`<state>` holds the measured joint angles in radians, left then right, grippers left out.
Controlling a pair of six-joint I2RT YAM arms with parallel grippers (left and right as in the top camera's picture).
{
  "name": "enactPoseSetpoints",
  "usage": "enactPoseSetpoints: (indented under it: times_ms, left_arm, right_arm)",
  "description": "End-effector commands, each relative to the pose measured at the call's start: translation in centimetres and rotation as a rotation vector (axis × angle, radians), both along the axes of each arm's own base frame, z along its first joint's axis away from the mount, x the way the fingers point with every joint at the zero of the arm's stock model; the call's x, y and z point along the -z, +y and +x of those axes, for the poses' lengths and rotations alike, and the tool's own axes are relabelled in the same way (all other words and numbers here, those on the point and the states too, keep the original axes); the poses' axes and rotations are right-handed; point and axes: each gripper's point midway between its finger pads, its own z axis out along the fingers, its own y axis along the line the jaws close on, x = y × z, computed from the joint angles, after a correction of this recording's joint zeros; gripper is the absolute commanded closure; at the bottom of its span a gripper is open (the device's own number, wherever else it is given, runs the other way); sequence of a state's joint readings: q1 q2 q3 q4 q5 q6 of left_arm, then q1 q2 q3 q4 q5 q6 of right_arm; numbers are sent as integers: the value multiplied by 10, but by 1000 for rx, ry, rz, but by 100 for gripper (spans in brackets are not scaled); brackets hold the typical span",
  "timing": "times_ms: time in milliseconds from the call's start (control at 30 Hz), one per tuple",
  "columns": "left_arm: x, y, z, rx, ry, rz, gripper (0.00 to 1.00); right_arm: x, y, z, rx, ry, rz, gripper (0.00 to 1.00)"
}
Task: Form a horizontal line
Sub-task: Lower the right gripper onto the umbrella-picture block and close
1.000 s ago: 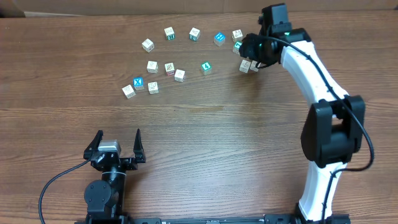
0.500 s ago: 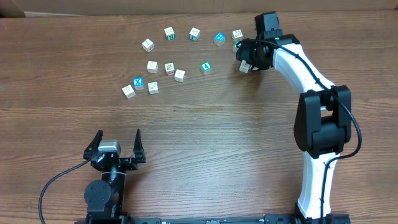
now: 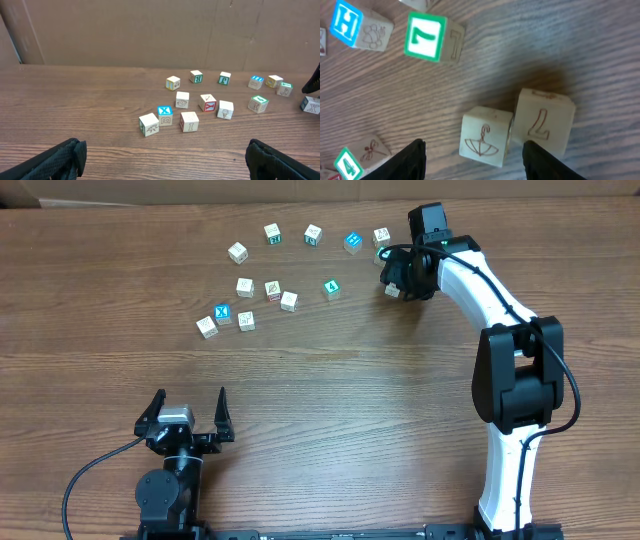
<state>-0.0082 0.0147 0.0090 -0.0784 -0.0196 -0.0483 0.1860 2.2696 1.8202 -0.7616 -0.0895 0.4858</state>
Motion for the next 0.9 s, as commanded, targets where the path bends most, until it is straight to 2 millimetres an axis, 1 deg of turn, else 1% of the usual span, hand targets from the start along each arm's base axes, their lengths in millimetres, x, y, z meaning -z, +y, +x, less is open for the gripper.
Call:
enactPoseSetpoints:
  times_ms: [0,133,333,433,467,533,633,733,867]
  left_arm:
    - [-1,0,0,1,-9,19,0]
    - [-1,0,0,1,-9,19,0]
    - [-1,0,0,1,-9,19,0]
    - [-1,0,0,1,-9,19,1]
    - [-1,0,0,1,-9,19,0]
    - [-1,0,0,1,-9,19,0]
    - [-1,0,0,1,-9,19,1]
    - [-1,0,0,1,-9,19,1]
    - [-1,0,0,1,-9,19,0]
  right_arm:
    - [5,-1,-6,16,28,-12,41]
    - [8,-5,-6,24,34,-32,41]
    - [21,-9,-7,33,49,-56,40]
    - [23,-16,-2,57,29,-94,39]
    - [22,-17,1,61,16,-99,37]
    - [19,-16,6,63,-7,-97,35]
    - [18,-15,10,63,-23,-92,35]
    - [20,-14,7,59,-13,-93,35]
    - [24,-6,2,33,-6,-101,35]
